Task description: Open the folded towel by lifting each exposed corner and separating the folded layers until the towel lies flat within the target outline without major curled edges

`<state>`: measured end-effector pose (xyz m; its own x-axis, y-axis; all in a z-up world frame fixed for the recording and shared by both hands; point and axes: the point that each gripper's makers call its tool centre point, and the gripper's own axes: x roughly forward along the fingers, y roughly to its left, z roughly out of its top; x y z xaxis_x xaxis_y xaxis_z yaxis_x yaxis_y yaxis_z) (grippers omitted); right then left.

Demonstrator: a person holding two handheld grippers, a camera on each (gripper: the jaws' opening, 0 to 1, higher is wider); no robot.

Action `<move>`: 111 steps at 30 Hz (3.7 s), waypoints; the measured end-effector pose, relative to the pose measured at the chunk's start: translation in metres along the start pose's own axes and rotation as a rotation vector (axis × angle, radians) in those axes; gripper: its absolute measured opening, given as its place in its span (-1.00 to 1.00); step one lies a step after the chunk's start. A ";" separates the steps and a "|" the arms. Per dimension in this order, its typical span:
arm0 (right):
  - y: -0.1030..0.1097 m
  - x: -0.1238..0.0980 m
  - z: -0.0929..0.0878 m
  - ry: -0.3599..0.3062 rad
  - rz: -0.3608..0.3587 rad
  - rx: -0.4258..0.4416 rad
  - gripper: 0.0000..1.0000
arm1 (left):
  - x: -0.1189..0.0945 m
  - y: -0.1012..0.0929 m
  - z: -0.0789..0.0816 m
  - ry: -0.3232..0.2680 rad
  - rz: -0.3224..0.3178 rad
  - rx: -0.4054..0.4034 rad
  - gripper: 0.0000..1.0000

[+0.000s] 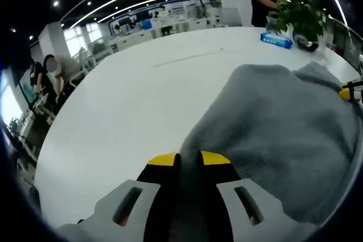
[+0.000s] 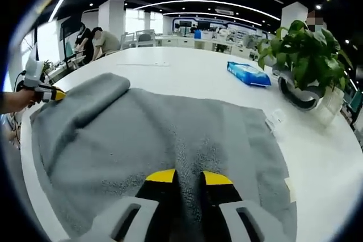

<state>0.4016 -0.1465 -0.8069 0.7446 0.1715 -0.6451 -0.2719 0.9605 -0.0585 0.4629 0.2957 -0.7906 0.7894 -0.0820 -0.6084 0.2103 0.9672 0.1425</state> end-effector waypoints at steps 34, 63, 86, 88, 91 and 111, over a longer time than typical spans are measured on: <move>0.002 0.000 0.000 -0.056 -0.054 0.020 -0.88 | -0.034 0.029 -0.014 -0.052 0.017 -0.122 -0.71; 0.002 0.000 0.000 -0.063 -0.068 -0.010 -0.89 | -0.008 0.021 -0.003 -0.019 -0.040 0.032 -0.75; 0.002 0.001 0.000 -0.075 -0.081 -0.014 -0.90 | -0.017 0.007 0.005 -0.030 -0.064 0.032 -0.93; 0.002 0.001 0.000 -0.076 -0.080 -0.013 -0.90 | -0.025 0.004 0.017 -0.075 -0.055 0.057 -0.93; 0.003 0.001 0.000 -0.076 -0.082 -0.016 -0.90 | -0.045 -0.011 0.035 -0.134 -0.083 0.060 -0.93; 0.003 0.000 0.000 -0.082 -0.095 -0.027 -0.92 | -0.098 -0.155 0.033 -0.213 -0.314 0.428 -0.93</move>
<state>0.4012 -0.1431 -0.8072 0.8146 0.0986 -0.5716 -0.2136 0.9672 -0.1374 0.3722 0.1456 -0.7272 0.7405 -0.4395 -0.5085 0.6336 0.7088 0.3101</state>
